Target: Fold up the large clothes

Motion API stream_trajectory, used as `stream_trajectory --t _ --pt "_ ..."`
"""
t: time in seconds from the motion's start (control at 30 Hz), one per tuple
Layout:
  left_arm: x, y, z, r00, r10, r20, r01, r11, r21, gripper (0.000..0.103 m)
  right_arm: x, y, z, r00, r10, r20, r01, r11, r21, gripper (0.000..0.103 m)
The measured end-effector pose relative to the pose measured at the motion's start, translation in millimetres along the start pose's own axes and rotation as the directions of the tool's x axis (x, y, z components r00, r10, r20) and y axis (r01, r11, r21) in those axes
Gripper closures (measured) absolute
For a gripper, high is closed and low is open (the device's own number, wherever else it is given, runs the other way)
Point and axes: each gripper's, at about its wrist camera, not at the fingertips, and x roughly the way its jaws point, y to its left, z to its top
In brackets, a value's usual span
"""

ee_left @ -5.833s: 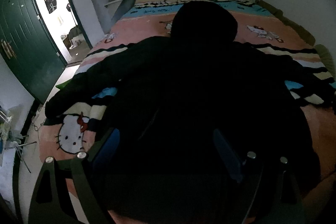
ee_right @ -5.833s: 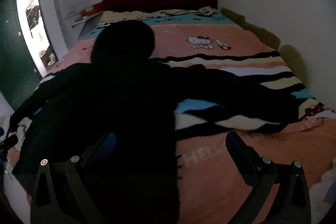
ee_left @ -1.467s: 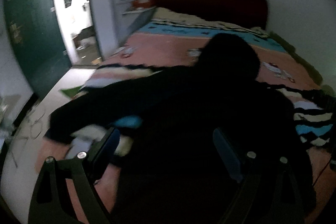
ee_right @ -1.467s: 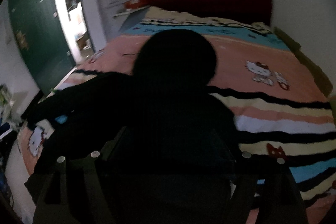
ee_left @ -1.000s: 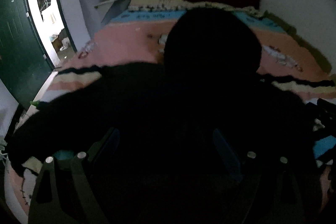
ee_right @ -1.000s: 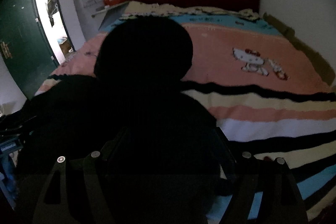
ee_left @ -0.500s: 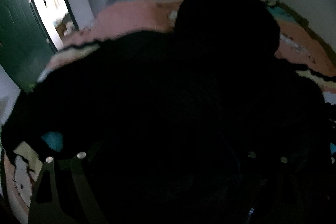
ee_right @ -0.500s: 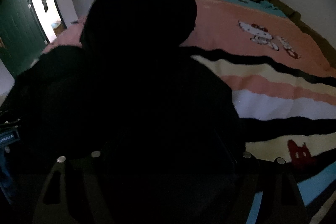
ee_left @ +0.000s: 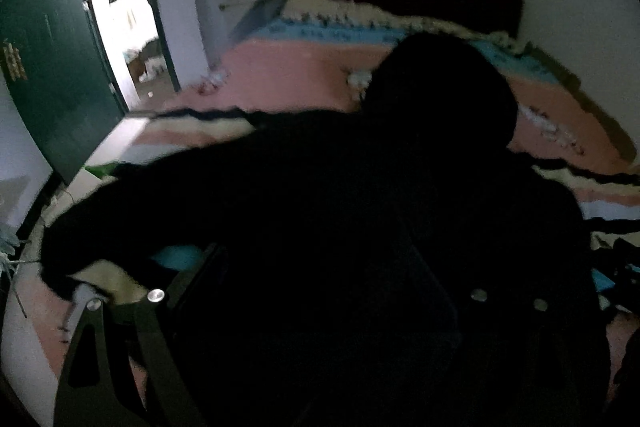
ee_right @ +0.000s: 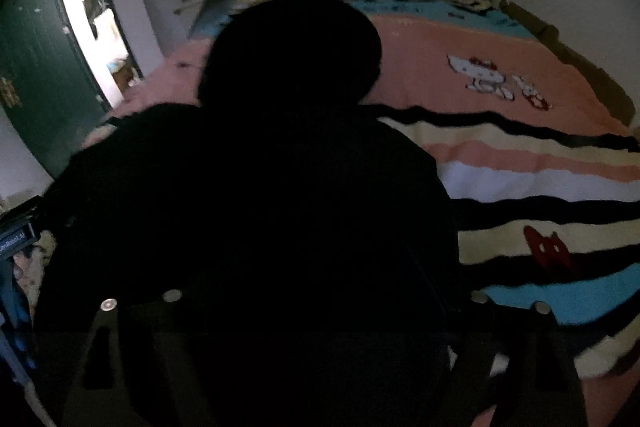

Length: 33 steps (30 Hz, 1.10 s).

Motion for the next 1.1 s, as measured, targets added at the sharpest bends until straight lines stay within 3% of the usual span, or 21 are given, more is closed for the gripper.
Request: stream_trajectory --t 0.2,0.33,0.5,0.67,0.83,1.0,1.1 --pt "-60.2 26.0 -23.3 0.999 -0.001 0.049 0.001 1.000 0.008 0.012 -71.4 29.8 -19.1 0.996 0.036 0.082 -0.032 0.999 -0.040 0.013" --pt "-81.6 55.1 -49.8 0.998 -0.049 0.032 0.050 0.998 -0.031 0.012 -109.6 42.6 -35.1 0.990 0.053 0.131 -0.047 0.998 -0.048 0.006" --pt "-75.8 107.8 -79.1 0.997 -0.076 -0.026 0.071 0.988 -0.138 0.012 -133.2 48.7 -57.6 0.991 0.056 0.124 -0.051 0.998 -0.043 0.006" --pt "-59.9 175.1 -97.2 0.996 -0.079 -0.046 0.062 0.954 -0.293 0.012 -139.9 42.9 -80.0 0.995 0.043 0.094 -0.042 0.999 -0.017 0.006" --pt "-34.9 257.9 -110.6 0.992 -0.122 -0.032 0.091 0.870 -0.484 0.012 -140.7 34.2 -91.9 0.997 0.010 0.074 -0.011 1.000 0.017 0.006" --pt "-3.7 335.7 -127.1 0.990 -0.139 0.005 0.109 0.749 -0.654 0.014 -134.5 25.7 -99.6 0.999 -0.027 0.041 0.025 0.999 0.040 0.006" --pt "15.3 366.4 -133.2 0.989 -0.149 0.014 0.114 0.690 -0.715 0.014 -127.2 19.9 -101.7 0.999 -0.050 0.015 0.050 0.997 0.057 0.006"
